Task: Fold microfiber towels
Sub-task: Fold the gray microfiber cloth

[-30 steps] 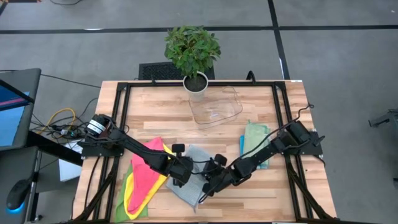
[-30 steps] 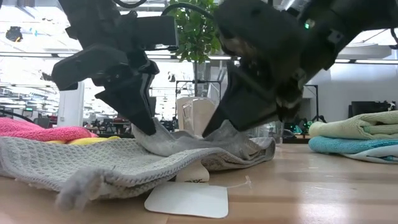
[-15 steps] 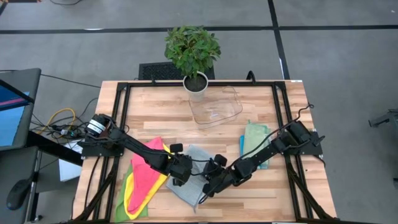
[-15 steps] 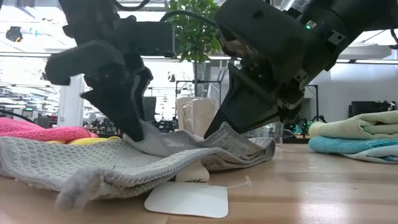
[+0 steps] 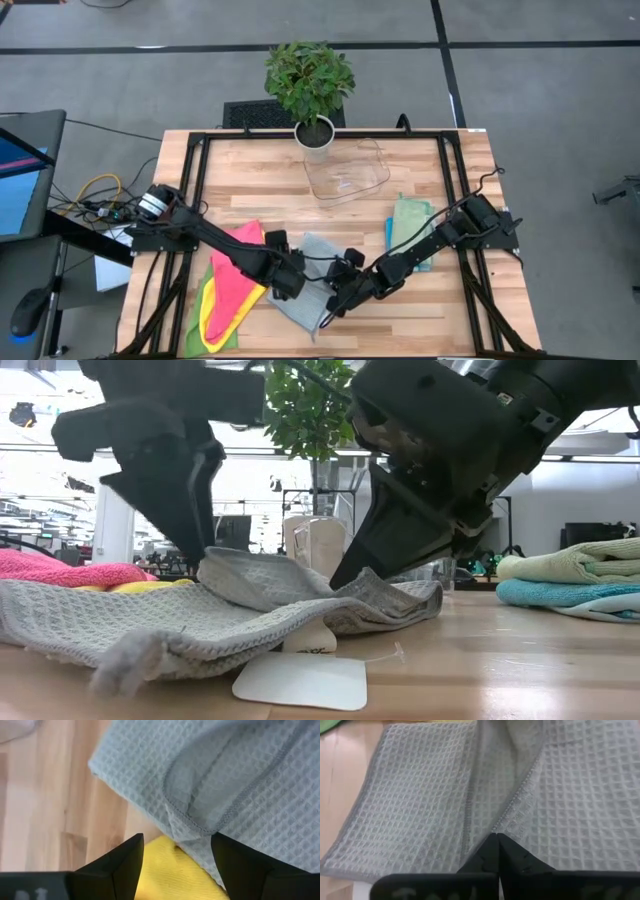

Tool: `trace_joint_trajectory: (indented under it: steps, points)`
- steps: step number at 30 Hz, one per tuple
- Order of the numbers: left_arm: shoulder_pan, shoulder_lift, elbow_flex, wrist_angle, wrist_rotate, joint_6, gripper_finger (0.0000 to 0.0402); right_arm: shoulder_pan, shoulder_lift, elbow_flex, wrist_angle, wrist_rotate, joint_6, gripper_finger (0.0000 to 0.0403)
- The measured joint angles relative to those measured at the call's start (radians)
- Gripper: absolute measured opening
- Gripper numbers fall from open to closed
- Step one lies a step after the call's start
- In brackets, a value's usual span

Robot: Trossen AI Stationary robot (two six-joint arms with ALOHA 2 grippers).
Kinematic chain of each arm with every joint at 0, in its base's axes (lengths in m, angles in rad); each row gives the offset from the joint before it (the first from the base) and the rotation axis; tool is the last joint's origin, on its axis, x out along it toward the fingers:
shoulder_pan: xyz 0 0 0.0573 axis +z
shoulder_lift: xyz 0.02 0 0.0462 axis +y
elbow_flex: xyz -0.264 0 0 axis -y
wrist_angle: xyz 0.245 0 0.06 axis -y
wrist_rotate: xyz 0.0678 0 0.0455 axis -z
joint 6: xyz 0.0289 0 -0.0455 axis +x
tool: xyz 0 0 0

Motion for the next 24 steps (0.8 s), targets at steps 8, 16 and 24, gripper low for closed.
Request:
trace_joint_trajectory:
  steps: [8,16,24]
  points:
    - [-0.026,-0.087,0.0,0.031,-0.218,-0.071,0.0209,0.02,0.0,0.0,-0.003,-0.014,-0.028,0.0032]
    - [0.006,-0.11,-0.07,0.379,-0.096,0.027,0.0198,0.016,0.0,0.0,0.004,-0.014,-0.028,0.0023]
    - [0.042,-0.109,-0.174,0.485,-0.069,0.011,0.0167,0.032,0.0,0.0,0.005,-0.026,-0.021,0.0039]
